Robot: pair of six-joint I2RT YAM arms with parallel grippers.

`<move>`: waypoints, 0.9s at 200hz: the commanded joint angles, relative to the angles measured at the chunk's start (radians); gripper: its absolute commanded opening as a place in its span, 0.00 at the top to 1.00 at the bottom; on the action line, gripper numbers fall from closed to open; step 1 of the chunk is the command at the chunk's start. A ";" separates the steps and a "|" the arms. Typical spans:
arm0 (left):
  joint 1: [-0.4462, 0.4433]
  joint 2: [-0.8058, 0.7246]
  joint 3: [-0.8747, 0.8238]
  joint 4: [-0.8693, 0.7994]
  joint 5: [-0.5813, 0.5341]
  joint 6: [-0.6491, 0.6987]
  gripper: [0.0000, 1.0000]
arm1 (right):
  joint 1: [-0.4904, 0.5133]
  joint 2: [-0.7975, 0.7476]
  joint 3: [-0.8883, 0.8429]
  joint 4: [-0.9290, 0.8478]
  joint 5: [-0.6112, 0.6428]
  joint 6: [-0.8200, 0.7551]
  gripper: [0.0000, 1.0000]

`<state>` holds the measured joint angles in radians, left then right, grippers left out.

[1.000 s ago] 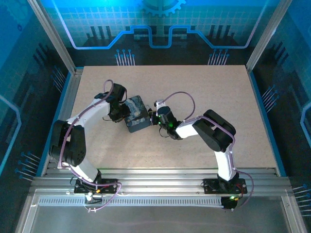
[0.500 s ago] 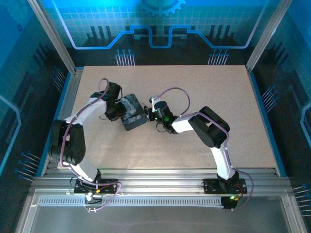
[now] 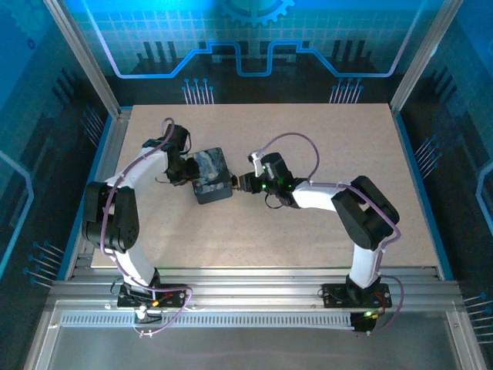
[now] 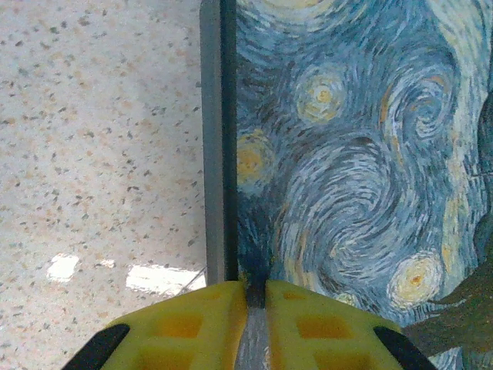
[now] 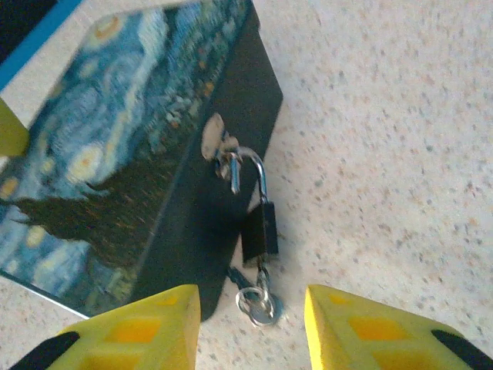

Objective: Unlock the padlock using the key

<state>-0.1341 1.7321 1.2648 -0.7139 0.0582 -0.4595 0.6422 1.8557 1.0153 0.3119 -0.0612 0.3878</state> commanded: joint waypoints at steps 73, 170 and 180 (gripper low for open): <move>0.013 0.156 0.027 0.014 0.069 0.142 0.85 | -0.067 0.154 0.176 -0.249 -0.136 0.036 0.61; 0.036 0.141 0.025 0.015 0.080 0.170 0.86 | -0.127 0.216 0.163 -0.016 -0.259 0.175 0.61; 0.036 0.139 0.025 0.015 0.080 0.170 0.86 | -0.127 0.222 0.167 0.000 -0.277 0.180 0.60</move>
<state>-0.1074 1.8034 1.3319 -0.6712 0.1669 -0.3122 0.5159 2.0499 1.1587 0.2317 -0.2687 0.5335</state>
